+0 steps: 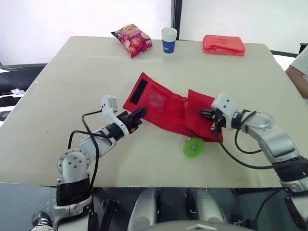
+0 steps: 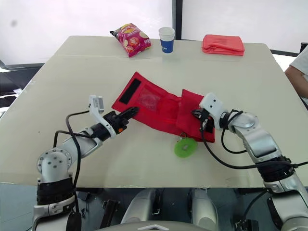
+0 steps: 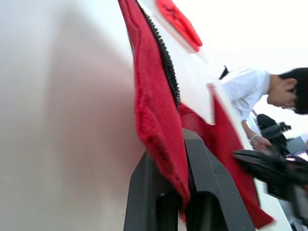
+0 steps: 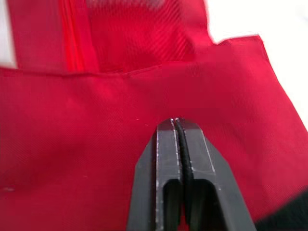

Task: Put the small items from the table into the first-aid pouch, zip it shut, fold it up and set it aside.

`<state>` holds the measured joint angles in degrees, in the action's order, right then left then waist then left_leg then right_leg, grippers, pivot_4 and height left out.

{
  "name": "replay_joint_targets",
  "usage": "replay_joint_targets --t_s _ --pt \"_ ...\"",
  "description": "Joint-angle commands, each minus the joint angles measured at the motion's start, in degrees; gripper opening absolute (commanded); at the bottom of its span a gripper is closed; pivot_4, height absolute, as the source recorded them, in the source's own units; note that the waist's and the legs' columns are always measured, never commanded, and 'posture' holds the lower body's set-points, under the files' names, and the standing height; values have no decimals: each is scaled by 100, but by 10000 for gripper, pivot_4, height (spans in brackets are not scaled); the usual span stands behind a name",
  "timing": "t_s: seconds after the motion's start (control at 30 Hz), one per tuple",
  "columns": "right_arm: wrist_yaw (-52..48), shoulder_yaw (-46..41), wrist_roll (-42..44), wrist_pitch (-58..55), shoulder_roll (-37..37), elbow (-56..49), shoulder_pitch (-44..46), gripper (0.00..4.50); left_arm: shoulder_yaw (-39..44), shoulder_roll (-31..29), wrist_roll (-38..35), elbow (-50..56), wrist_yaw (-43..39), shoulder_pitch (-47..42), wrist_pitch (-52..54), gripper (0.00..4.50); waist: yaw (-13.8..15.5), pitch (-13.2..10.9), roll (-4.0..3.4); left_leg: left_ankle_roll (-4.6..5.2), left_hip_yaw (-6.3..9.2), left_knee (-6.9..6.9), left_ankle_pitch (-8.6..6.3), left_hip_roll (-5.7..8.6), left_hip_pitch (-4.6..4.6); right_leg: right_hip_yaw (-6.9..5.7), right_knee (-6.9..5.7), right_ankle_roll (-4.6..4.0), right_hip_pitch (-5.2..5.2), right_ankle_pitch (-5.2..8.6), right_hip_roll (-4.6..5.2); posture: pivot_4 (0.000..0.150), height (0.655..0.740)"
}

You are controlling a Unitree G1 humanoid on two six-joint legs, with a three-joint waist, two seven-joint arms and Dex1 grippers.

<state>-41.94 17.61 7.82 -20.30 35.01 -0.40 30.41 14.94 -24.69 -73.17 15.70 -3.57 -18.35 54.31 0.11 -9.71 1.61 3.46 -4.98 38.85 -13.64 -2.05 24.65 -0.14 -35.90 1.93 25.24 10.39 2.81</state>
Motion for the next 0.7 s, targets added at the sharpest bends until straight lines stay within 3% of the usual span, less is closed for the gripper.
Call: replay_joint_targets --t_s 0.03,0.17,0.37,0.7 --pt "-143 303 -417 156 -93 342 -75 575 -325 -160 165 461 -777 -356 -78 0 0 3 2 -1 -3 0 0 -1 -2 -1 0 0 -2 0 -1 1500 7400" --pt "-187 315 -541 229 -297 495 -129 575 -763 -133 309 353 -1522 -732 -61 0 -34 8 7 -2 -2 0 1 -3 -6 0 0 0 -4 0 -2 1500 7400" --pt "-44 207 -735 320 -556 704 -180 575 -2019 -28 1687 -241 -2659 -1300 -363 0 -82 9 8 4 -10 -1 -4 -1 -35 -1 1 2 -31 2 -12 1500 7400" --pt "102 -123 -630 245 -728 -78 -755 575 -3224 629 3372 -1527 -3558 -1890 -881 0 -72 13 10 22 -6 -25 -15 -7 -79 14 3 6 -57 7 -5 1500 7400"
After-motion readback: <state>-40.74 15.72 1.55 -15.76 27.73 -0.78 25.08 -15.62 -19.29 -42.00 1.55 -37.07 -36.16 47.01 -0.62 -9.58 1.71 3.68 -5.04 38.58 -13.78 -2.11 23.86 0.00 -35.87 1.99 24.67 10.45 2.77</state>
